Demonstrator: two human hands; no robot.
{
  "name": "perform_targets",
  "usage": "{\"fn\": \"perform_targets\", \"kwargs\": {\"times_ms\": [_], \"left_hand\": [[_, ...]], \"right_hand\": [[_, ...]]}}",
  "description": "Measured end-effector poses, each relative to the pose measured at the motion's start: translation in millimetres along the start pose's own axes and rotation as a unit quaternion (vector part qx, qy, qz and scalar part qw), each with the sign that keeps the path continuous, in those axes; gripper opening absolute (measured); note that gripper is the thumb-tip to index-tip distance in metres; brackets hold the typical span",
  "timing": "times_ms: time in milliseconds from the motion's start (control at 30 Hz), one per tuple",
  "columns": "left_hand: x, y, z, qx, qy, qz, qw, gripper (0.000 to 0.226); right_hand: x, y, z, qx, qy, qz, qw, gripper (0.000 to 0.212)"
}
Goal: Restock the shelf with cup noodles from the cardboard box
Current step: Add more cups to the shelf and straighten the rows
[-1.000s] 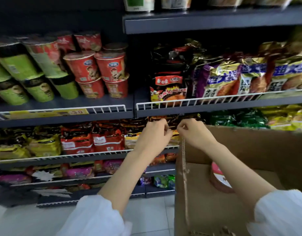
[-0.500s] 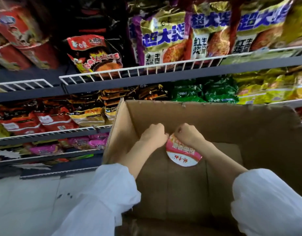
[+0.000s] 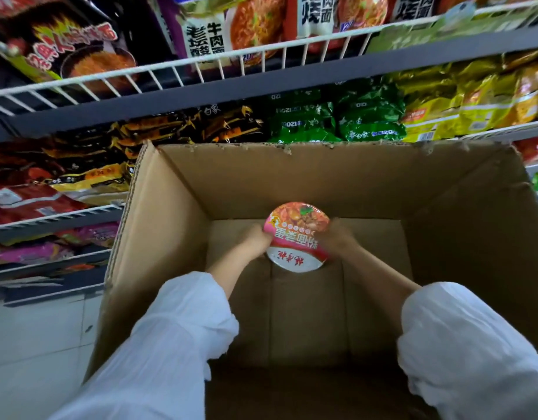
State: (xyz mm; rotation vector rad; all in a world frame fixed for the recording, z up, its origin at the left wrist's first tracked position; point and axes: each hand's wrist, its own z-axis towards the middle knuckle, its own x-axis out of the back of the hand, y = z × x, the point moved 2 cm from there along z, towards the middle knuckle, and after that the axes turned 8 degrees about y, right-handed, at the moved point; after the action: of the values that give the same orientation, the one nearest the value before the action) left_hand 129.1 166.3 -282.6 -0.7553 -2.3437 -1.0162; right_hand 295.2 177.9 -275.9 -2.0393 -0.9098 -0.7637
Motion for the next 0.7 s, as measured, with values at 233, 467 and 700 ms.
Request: {"fn": "perform_targets", "kwargs": {"times_ms": [233,467,700], "left_hand": [[30,14,-18,0.010,0.056,0.031,0.998,0.037],[104,22,-73,-0.040,0.160,0.099,0.981,0.041],[191,35,-163,-0.131,0.294,0.009,0.947,0.043]], "right_hand": [[19,-18,-17,-0.025,-0.025,0.065,0.997,0.045],[63,-66,-71,0.066,-0.016,0.128,0.989,0.020],[118,-121,-150,0.227,0.130,0.212,0.942,0.029]]}}
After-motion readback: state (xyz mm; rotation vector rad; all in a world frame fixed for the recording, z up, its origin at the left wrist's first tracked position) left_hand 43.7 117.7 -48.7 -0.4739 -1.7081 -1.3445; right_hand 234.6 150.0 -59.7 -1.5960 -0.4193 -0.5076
